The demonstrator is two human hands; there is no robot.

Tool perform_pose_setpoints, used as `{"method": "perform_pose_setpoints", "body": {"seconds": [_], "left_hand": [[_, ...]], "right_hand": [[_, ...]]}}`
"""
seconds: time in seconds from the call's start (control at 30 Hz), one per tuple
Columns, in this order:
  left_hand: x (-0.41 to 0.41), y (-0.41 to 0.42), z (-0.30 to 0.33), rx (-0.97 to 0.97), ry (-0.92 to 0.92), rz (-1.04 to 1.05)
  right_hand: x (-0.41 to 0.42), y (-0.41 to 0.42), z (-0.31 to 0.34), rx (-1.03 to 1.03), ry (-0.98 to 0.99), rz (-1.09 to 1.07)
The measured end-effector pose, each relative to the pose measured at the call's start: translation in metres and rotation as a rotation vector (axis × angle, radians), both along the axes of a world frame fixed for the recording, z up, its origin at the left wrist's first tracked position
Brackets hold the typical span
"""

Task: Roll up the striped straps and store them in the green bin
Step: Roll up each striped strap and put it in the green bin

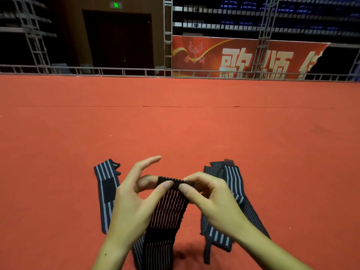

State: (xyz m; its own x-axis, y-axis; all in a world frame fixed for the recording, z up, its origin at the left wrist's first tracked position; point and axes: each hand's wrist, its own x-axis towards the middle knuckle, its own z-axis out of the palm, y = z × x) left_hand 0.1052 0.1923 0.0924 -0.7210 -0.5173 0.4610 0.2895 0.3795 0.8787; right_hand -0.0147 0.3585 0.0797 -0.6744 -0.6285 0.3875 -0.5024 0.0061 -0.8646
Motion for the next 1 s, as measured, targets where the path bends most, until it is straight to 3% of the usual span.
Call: {"method": "perform_pose_setpoints", "body": {"seconds": [0.3,0.6,0.83,1.0], "left_hand": [[-0.030,-0.020,-0.051,0.087,-0.098,0.095],[-0.075,-0.041,-0.080,0.080,-0.123,0.084],[-0.164,-0.054,-0.086,0.087,-0.086,0.015],[-0.219,-0.058,-0.093,0.037,-0.100,-0.010]], "right_hand": [[-0.074,0.005,-0.065,0.209,0.027,-0.201],[-0.186,-0.012,-0.082,0.453,0.274,-0.283],[-0.239,-0.019,-0.092,0.590,0.387,-0.331],[-0.280,-0.020,-0.106,0.875,0.535,-0.326]]}}
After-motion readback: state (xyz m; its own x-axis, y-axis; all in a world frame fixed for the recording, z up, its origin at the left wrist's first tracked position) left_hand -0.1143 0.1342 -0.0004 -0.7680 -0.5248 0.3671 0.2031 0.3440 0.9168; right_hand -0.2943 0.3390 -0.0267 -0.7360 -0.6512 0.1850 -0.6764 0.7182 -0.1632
